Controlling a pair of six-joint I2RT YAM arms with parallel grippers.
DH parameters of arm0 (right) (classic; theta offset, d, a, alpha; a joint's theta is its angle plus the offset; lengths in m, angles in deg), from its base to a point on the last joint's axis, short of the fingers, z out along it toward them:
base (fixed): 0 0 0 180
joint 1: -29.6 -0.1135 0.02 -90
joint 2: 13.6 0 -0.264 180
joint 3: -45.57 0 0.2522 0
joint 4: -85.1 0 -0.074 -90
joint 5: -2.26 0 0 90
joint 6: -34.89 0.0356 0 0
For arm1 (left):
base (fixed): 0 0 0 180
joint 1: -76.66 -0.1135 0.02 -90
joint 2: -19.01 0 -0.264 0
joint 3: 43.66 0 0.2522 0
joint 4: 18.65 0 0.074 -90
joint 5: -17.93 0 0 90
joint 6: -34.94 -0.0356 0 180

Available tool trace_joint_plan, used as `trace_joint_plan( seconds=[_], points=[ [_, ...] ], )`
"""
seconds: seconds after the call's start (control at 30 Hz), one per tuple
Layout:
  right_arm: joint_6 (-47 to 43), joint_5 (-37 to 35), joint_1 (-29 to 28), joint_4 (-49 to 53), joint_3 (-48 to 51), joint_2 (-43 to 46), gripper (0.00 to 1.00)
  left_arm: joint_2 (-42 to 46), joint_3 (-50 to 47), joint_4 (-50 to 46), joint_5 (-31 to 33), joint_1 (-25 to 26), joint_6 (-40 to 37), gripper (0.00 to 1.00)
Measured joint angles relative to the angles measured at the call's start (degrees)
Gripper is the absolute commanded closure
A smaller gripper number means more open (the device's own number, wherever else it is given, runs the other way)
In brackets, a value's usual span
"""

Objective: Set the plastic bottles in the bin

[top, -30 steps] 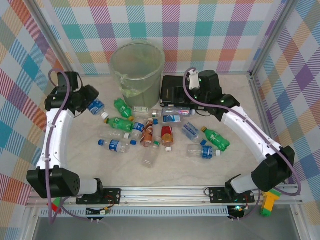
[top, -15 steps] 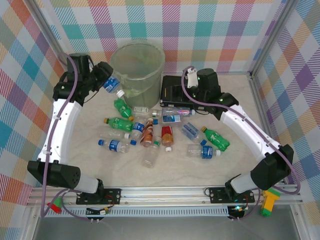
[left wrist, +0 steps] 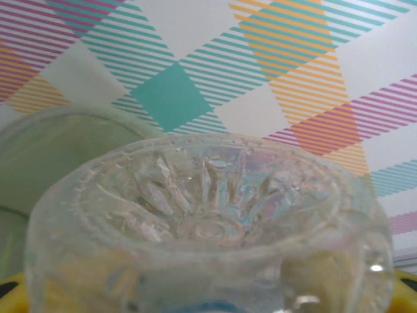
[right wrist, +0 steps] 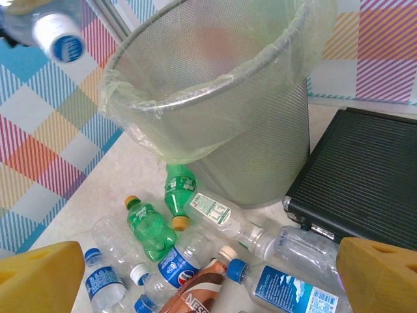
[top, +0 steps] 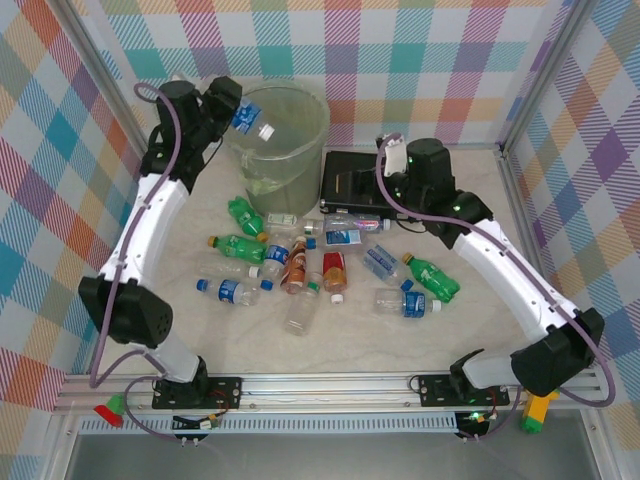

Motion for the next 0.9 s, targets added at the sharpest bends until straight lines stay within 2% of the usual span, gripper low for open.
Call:
trace_joint_plan(
  seconds=[0.27,0.5,0.9],
  points=[
    [0.0,-0.8,0.0,1.3,0.2,2.4,0.01,-10.7,7.2,2.7,-0.4,1.8,3.7,0.42],
    [0.0,-1.4,0.0,1.7,0.7,4.7,0.01,-15.9,13.7,0.7,1.1,4.7,1.6,0.42],
    [0.0,-1.9,0.0,2.3,1.7,4.9,0.01,-22.6,20.0,-6.4,1.8,5.4,-0.5,0.42]
  ],
)
